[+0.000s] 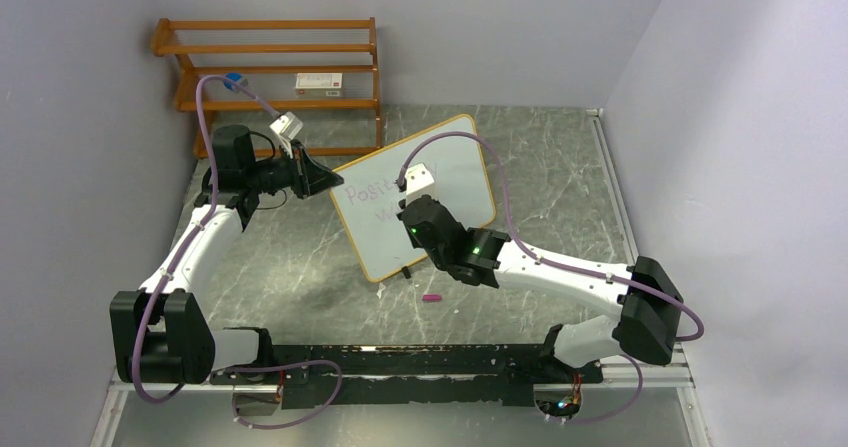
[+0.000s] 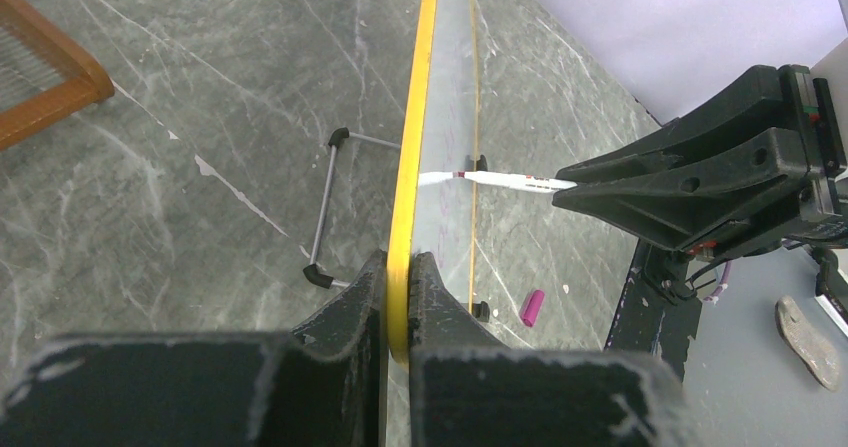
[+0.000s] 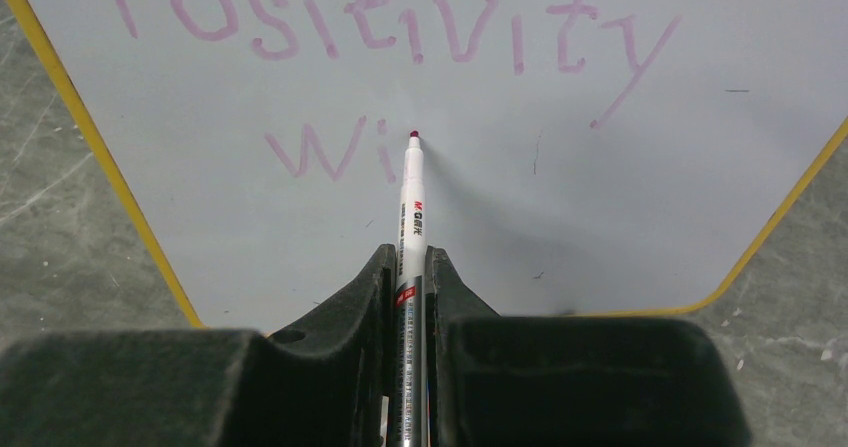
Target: Write a sentence on the whiteboard
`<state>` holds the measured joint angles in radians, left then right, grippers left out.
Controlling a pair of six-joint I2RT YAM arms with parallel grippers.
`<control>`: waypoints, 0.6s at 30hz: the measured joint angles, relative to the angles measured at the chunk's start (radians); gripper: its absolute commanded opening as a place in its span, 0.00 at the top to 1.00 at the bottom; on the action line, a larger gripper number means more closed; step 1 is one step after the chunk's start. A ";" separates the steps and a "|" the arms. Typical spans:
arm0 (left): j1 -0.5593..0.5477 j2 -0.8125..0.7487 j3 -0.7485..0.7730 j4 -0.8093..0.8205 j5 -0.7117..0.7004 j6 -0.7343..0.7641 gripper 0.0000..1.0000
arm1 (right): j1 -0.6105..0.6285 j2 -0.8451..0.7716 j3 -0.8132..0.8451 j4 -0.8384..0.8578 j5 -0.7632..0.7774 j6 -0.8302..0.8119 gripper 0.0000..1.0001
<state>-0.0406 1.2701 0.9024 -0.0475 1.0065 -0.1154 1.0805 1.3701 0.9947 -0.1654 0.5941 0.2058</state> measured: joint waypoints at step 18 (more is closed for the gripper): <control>0.000 0.000 0.000 0.000 0.000 0.000 0.95 | -0.001 0.002 -0.001 -0.068 -0.027 0.039 1.00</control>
<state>-0.0406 1.2701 0.9024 -0.0475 1.0061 -0.1154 1.0798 1.3724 0.9939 -0.2337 0.5671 0.2447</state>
